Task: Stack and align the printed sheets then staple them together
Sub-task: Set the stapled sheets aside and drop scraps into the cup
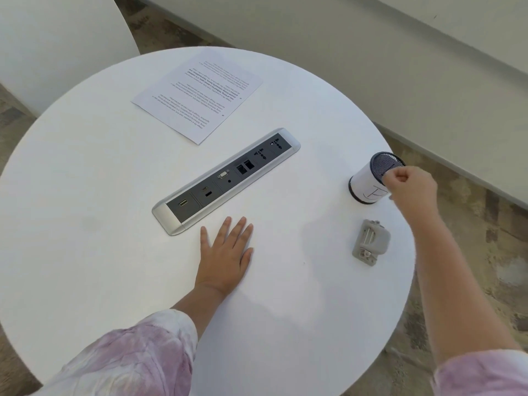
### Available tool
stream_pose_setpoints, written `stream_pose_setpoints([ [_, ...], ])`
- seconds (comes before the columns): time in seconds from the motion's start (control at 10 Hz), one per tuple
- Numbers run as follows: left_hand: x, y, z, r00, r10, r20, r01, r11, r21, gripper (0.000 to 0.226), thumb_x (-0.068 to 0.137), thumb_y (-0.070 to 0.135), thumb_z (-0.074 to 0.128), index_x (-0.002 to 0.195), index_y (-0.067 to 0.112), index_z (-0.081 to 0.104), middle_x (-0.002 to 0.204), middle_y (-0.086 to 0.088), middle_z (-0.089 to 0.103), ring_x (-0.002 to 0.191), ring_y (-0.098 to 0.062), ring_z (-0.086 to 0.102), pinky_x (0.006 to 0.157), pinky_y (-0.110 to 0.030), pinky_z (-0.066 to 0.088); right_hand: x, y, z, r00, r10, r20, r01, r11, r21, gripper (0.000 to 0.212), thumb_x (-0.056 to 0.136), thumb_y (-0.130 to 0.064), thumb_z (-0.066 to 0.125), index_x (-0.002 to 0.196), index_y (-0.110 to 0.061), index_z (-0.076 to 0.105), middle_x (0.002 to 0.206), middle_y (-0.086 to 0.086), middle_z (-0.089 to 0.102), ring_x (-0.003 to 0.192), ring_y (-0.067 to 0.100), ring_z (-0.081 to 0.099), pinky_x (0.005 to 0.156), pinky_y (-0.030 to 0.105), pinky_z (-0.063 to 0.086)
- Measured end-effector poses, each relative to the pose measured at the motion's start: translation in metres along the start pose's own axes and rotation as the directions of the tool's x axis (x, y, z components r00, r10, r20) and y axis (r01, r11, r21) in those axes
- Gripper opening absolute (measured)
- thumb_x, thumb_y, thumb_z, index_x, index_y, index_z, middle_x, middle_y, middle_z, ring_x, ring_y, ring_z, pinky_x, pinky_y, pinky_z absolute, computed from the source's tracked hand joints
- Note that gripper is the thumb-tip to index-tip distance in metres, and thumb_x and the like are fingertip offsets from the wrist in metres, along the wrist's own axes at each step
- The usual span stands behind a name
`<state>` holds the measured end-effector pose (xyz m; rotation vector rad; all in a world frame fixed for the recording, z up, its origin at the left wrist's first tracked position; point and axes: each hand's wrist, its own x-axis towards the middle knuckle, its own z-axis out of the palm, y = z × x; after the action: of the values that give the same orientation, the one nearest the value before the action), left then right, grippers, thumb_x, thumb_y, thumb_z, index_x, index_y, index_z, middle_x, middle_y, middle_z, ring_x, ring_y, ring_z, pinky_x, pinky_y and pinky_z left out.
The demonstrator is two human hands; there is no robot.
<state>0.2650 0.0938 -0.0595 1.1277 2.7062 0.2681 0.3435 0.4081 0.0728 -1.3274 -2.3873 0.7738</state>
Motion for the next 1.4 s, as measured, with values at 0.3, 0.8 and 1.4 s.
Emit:
stream_pose_setpoints([
  [0.3,0.000,0.001,-0.001,1.000,0.000,0.014,0.000,1.000,0.008,0.053,0.090,0.040,0.024,0.135,0.022,0.047,0.143,0.004,0.045,0.134,-0.026,0.040,0.101,-0.066,0.027,0.036,0.024,-0.004,0.994,-0.030,-0.105,0.019,0.994,-0.107,0.023,0.089,-0.019,0.052,0.085,-0.004,0.069,0.070,0.007,0.059,0.076,0.019,0.052,0.073,0.027,0.036],
  [0.8,0.000,0.002,0.000,1.000,-0.012,0.025,0.012,1.000,0.004,0.053,0.091,0.041,0.022,0.137,0.023,0.043,0.146,0.005,0.042,0.136,-0.025,0.035,0.104,-0.066,0.023,-0.057,0.016,0.056,0.984,-0.037,0.175,0.011,0.989,0.146,0.010,0.084,-0.011,0.061,0.086,-0.021,0.063,0.063,-0.013,0.054,0.059,-0.001,0.049,0.053,0.003,0.036],
  [1.4,0.001,0.000,0.004,0.999,-0.019,0.036,0.019,1.000,0.011,0.058,0.091,0.043,0.013,0.142,0.025,0.033,0.151,0.006,0.031,0.141,-0.024,0.024,0.108,-0.064,0.013,-0.144,0.042,0.094,0.893,0.022,0.449,0.018,0.996,-0.085,0.003,0.080,-0.019,0.062,0.080,-0.017,0.064,0.084,-0.001,0.064,0.074,0.012,0.057,0.072,0.028,0.050],
])
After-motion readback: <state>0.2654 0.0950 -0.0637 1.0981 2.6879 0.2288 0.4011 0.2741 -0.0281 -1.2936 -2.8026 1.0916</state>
